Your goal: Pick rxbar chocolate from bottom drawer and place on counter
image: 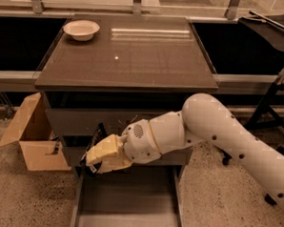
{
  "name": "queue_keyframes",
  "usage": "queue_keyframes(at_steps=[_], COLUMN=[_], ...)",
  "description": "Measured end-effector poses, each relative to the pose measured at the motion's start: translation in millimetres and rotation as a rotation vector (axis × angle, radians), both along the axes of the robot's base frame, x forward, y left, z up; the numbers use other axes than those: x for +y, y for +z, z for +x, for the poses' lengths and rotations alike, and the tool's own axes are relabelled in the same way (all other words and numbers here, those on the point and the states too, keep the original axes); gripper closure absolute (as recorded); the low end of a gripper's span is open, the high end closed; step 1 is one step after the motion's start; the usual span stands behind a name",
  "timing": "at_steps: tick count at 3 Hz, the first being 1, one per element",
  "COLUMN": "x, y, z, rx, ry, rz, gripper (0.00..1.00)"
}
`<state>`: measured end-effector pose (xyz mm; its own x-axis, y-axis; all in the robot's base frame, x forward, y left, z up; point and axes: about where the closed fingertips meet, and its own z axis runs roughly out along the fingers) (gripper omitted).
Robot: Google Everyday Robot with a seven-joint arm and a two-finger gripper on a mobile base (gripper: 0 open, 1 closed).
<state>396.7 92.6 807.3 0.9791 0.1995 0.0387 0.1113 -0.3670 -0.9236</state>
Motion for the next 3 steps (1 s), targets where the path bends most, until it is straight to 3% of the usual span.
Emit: queue_keyframes(at_steps=[1,2,3], x=[-24.1,-24.1,-37.7], y=[34.0,34.1,44.9], z=[14.6,14.7,36.3], rx=[-0.066,-0.066,-0.119], ry=[-0.005,-0.005,-0.029], rz=[0.025,0.025,0.013], gripper=[1.00,1.00,1.00])
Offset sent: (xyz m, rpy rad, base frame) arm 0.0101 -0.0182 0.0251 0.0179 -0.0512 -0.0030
